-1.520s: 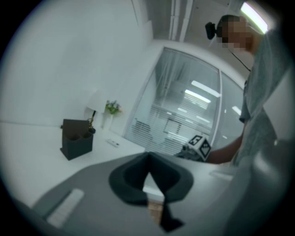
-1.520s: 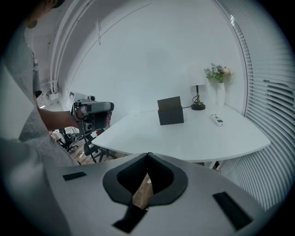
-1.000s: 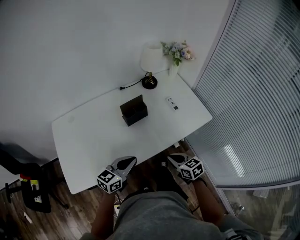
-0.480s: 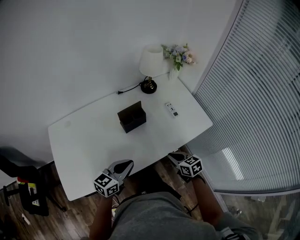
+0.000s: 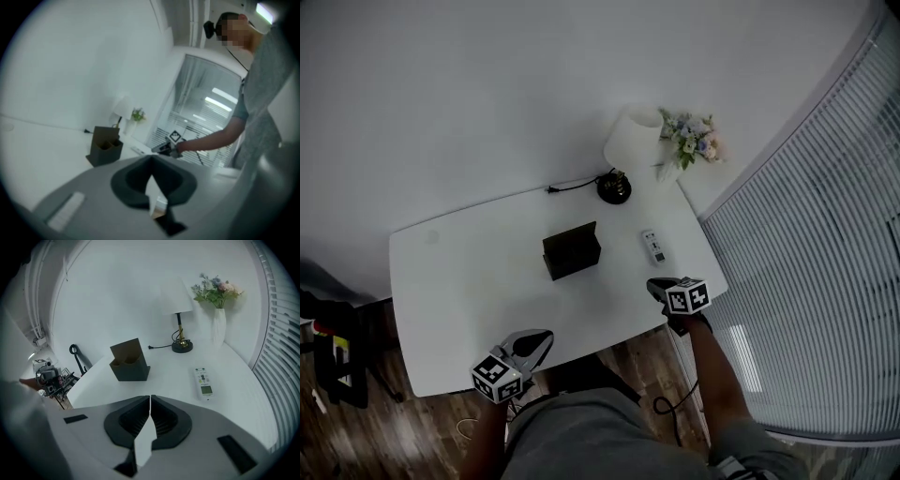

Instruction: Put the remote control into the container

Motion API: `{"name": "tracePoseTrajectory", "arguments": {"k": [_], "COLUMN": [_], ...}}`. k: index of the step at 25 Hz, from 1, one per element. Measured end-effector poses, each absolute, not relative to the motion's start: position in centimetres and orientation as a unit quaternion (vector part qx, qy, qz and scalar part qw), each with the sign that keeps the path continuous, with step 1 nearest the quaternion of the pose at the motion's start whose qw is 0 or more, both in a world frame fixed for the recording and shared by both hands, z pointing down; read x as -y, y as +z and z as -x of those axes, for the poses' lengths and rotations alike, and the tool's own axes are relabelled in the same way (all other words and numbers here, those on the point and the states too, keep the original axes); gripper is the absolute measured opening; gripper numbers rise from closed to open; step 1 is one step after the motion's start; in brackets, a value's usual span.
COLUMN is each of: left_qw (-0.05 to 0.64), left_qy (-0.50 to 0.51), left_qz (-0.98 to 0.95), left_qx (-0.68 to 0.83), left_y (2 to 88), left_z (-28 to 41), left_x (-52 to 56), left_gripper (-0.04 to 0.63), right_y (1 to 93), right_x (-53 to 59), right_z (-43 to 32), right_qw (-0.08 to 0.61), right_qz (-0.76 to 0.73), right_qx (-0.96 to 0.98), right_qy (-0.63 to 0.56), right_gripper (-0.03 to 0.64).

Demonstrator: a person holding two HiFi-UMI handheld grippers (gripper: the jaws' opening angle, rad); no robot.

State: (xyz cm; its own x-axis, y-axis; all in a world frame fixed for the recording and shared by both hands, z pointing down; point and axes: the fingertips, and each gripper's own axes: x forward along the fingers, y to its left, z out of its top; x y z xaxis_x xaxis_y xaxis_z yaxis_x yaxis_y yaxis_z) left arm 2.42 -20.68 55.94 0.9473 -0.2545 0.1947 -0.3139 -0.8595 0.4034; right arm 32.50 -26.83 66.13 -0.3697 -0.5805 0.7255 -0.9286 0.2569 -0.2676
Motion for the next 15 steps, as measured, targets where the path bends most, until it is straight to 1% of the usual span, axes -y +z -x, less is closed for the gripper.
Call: {"name": "tracePoseTrajectory", "arguments": {"k": [7,10,11,12,13,15], "left_qw": [0.235,0.238,0.237,0.236,0.235,0.239], "left_qy": [0.075,0.091,0.099,0.106,0.111,0.114], "left_qz": [-0.956,-0.955,-0.956,-0.956,-0.957,-0.956], "left_qx": [0.159,0.148,0.141,0.135,0.130,0.125], "left_y": [57.0,58.0,58.4,58.8,59.2,59.5], "left_z": [-2.7,-3.7,-4.1,-4.5,-4.9,-5.6], "left_x": [23.1,24.1,24.4,24.7,25.0,25.7], "left_gripper": [-0.002,-0.002,-0.002,-0.002,-0.002,-0.002], "right_y": [67.6,69.1,69.4,69.7,70.1,71.1], "right_x": [33.7,35.7,36.4,37.0,37.6,38.4], "right_z": [-36.9,-37.8,-37.8,-37.9,-38.2,-39.2], "right_qw": [0.310,0.315,0.308,0.307,0.315,0.358], "right_qz": [-0.477,-0.448,-0.435,-0.426,-0.422,-0.419], "right_qx": [0.726,0.705,0.699,0.693,0.686,0.667], "right_qy": [0.386,0.450,0.476,0.494,0.503,0.501], "right_gripper": [0.018,0.021,0.043,0.086,0.094,0.105]}}
